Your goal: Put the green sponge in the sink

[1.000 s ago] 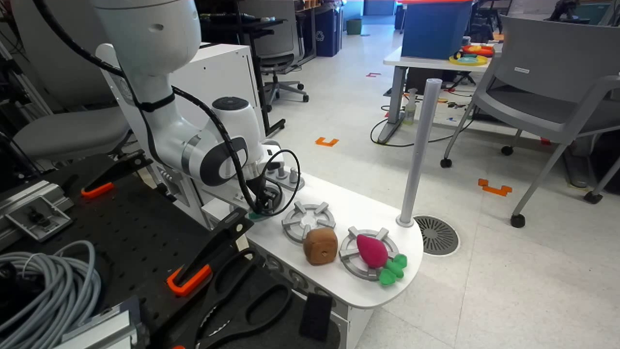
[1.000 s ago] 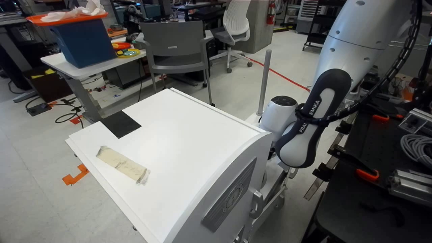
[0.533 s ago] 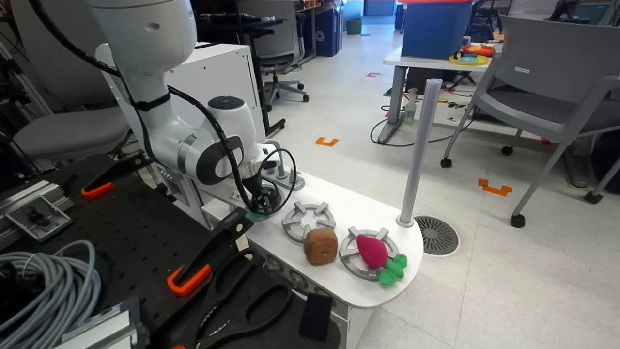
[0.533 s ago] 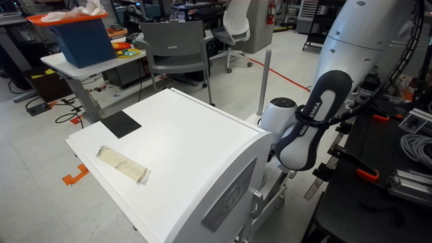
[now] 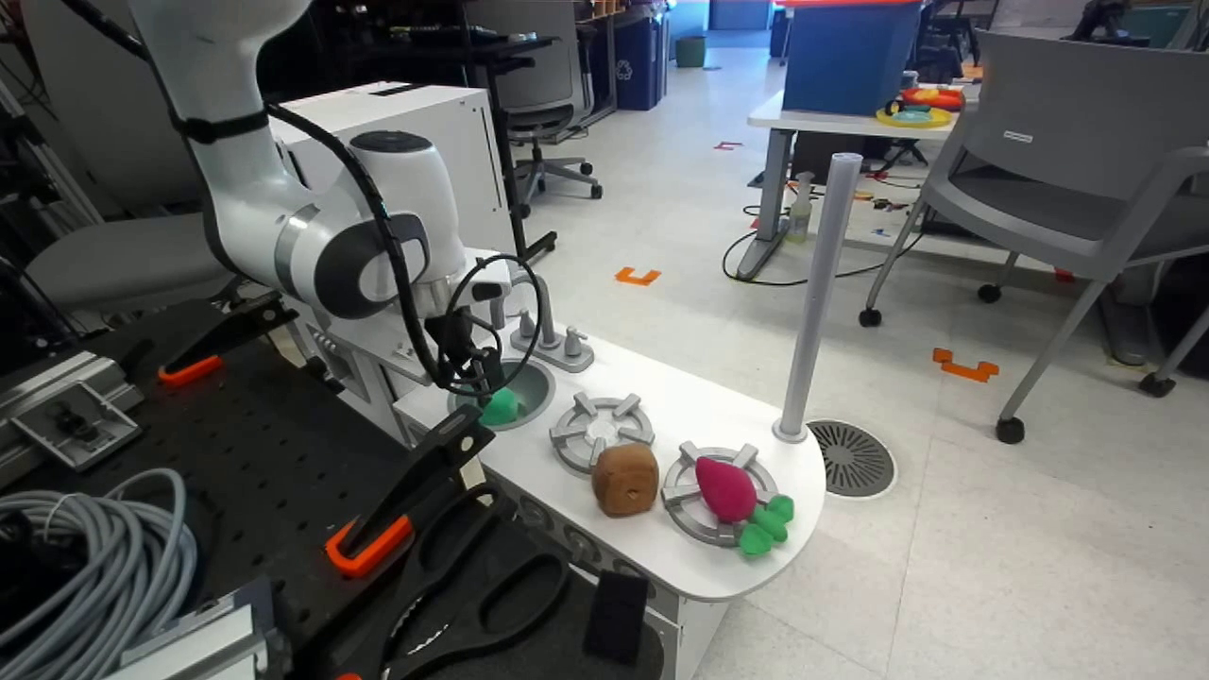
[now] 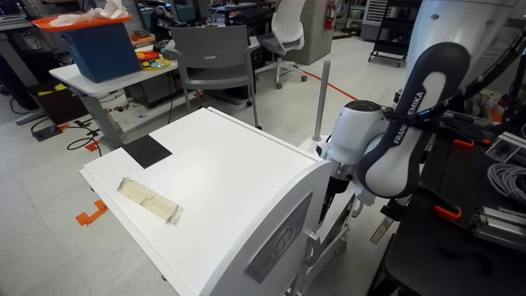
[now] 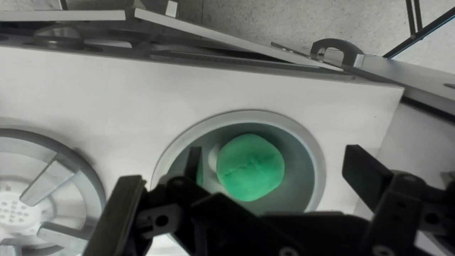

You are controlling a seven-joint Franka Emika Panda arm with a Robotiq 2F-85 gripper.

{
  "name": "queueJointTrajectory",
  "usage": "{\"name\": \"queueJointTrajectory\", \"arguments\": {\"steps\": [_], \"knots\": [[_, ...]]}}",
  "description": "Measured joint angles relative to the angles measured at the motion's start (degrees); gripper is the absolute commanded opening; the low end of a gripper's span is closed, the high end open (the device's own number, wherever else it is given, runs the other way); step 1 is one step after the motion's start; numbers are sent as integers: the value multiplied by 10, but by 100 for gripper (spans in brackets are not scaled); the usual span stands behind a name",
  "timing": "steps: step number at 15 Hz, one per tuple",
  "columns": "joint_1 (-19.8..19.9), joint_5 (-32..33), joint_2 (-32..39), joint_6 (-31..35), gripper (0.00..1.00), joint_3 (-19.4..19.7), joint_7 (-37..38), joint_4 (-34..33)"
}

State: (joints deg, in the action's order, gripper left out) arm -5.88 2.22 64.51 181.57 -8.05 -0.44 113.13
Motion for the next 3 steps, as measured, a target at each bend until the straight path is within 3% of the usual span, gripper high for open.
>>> {"name": "queueJointTrajectory", "arguments": {"steps": [3], "knots": [[0,-7,-48,24,100,0,11,67]]}}
